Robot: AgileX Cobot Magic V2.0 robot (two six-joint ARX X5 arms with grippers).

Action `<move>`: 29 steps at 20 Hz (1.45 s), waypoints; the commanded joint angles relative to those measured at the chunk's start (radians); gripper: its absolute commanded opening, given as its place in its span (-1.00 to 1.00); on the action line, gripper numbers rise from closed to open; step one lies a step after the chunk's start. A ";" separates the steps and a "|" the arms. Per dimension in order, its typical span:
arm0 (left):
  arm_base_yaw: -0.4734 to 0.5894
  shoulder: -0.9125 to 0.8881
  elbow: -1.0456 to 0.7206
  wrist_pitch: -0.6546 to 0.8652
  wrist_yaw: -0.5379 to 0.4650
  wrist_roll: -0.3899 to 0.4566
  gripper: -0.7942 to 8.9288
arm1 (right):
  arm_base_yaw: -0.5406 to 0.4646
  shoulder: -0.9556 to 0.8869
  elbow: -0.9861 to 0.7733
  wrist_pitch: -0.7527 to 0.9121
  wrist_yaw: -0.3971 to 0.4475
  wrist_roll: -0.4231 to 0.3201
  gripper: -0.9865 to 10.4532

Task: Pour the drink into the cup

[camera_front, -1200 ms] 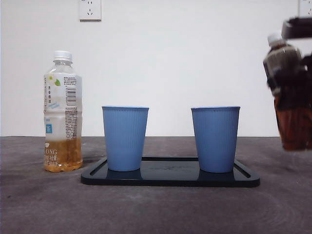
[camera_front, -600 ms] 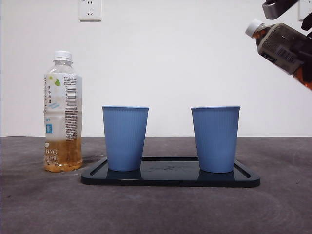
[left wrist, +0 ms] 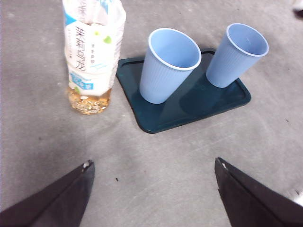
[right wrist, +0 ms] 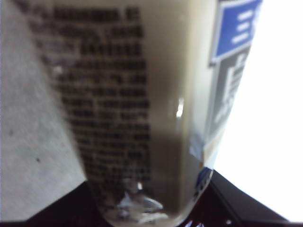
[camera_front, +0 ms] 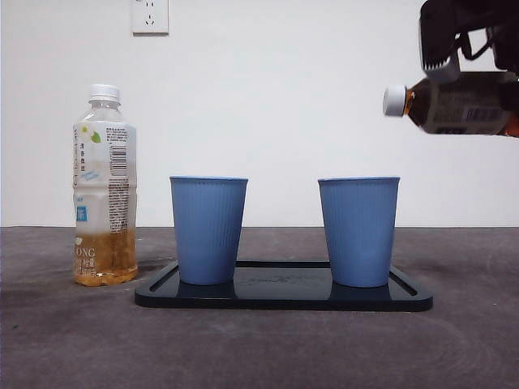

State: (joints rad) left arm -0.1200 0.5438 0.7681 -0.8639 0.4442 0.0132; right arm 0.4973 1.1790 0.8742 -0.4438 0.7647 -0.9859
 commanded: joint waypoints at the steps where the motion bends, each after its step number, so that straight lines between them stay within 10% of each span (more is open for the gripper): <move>1: -0.014 0.004 0.019 0.011 0.005 0.012 0.00 | 0.028 0.022 0.035 0.045 0.055 -0.067 -0.60; 29: -0.069 0.004 0.019 0.011 0.005 0.012 0.00 | 0.071 0.095 0.035 0.066 0.175 -0.122 -0.60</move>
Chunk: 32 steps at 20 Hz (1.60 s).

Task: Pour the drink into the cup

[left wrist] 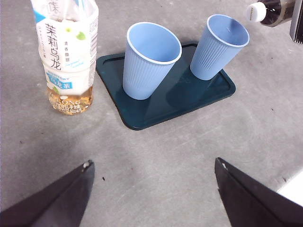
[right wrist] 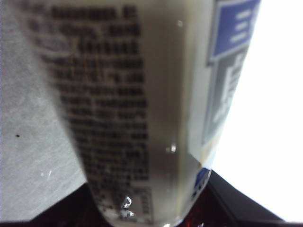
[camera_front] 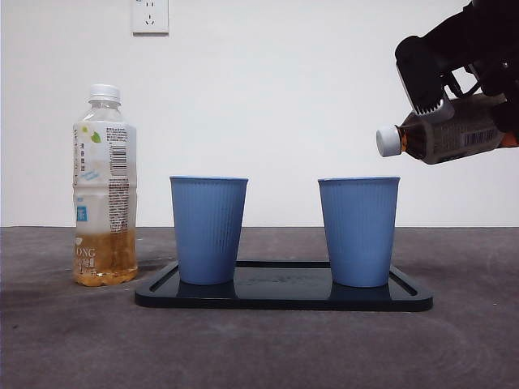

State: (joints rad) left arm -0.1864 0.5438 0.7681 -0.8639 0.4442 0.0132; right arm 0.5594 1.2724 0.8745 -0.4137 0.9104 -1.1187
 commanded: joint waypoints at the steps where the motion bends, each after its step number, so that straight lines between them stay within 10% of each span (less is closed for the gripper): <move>1: -0.002 0.004 0.019 0.011 0.005 0.012 0.00 | 0.009 0.002 0.035 0.035 0.029 0.011 -0.60; 7: -0.002 0.004 0.019 0.011 0.005 0.012 0.00 | 0.008 -0.012 0.039 0.045 -0.024 0.195 -0.61; 11: -0.002 0.004 0.019 0.011 0.005 0.012 0.00 | 0.004 -0.090 0.042 0.028 -0.158 0.490 -0.61; 17: -0.002 0.004 0.019 0.012 0.005 0.012 0.00 | -0.127 -0.243 0.035 0.023 -0.575 1.039 -0.61; 23: -0.002 0.004 0.019 0.021 0.005 0.012 0.00 | -0.229 -0.276 -0.142 0.338 -0.763 1.168 -0.61; 32: -0.002 0.004 0.019 0.029 0.005 0.014 0.00 | -0.273 -0.123 -0.403 0.887 -0.834 1.250 -0.61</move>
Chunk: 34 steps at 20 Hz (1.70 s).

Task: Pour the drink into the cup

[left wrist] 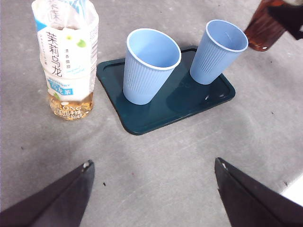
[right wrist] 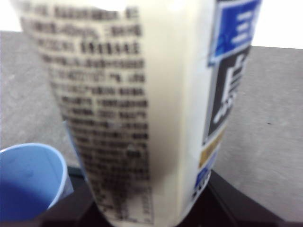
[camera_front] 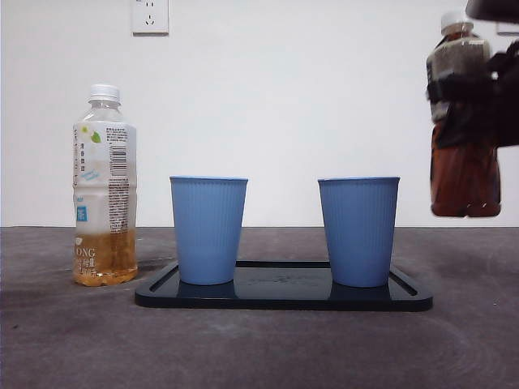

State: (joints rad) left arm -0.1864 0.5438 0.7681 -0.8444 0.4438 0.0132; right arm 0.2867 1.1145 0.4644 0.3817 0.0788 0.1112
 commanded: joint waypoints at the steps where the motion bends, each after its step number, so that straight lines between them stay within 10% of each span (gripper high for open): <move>1: -0.002 0.004 0.019 0.013 0.005 0.014 0.00 | -0.003 0.068 0.005 0.114 -0.002 0.020 -0.61; 14: -0.002 0.004 0.019 0.015 0.005 0.014 0.00 | -0.024 0.382 0.006 0.404 -0.050 0.020 -0.61; 34: -0.002 0.004 0.019 0.014 0.005 0.013 0.00 | -0.023 0.393 0.006 0.267 -0.048 -0.014 -0.16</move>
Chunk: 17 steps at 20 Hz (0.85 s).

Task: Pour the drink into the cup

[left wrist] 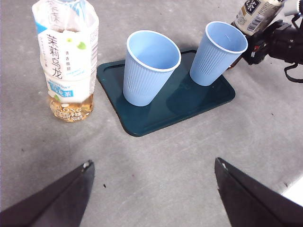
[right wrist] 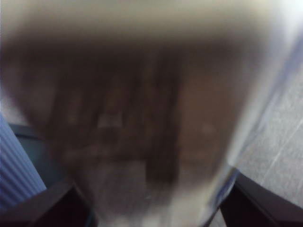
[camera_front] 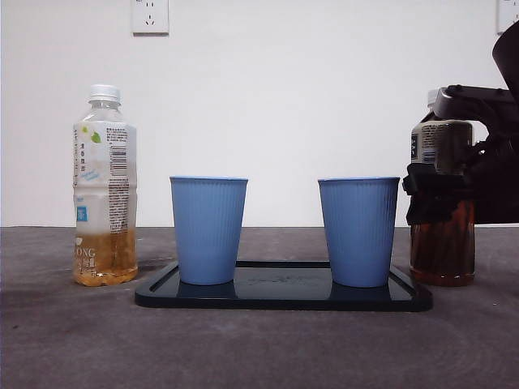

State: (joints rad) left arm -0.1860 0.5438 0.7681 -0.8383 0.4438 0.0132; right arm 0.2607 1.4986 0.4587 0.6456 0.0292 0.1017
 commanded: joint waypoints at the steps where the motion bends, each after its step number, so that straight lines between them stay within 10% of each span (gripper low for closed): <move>1: -0.002 0.004 0.019 0.008 0.005 0.013 0.00 | 0.003 0.008 0.012 0.003 0.002 -0.005 -0.15; 9: -0.002 0.005 0.018 0.058 -0.044 0.012 0.15 | 0.004 -0.175 0.012 -0.226 0.002 0.000 -0.15; 17: -0.005 0.085 -0.171 0.366 -0.070 -0.080 0.33 | 0.082 -0.605 0.013 -0.694 -0.041 0.161 -0.15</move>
State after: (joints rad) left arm -0.1883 0.6231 0.5915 -0.4965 0.3733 -0.0418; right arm 0.3393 0.8898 0.4591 -0.0551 -0.0132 0.2272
